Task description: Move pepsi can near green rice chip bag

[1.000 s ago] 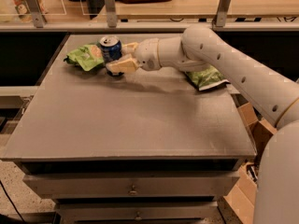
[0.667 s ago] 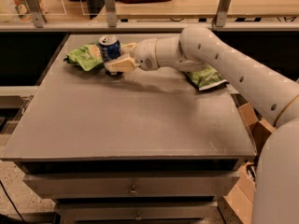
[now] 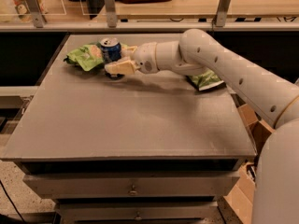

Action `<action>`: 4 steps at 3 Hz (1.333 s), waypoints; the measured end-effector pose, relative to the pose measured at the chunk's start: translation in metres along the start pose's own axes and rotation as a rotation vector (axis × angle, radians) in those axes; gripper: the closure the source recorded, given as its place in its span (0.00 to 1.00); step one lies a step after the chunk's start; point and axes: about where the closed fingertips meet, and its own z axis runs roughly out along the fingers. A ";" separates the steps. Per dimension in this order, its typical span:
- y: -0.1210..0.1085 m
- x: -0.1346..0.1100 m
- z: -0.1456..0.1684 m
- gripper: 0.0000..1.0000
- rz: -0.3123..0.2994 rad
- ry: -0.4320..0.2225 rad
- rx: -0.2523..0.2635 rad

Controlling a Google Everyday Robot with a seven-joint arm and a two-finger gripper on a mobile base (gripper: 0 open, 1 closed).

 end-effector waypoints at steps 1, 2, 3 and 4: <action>0.002 0.003 -0.001 0.00 0.017 -0.006 -0.005; 0.005 0.004 -0.008 0.00 0.038 0.013 -0.012; 0.014 -0.002 -0.028 0.00 0.048 0.068 -0.036; 0.033 -0.020 -0.064 0.00 0.044 0.137 -0.068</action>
Offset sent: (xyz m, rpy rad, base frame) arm -0.0119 -0.0224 -0.0015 -0.0248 0.0763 -0.0064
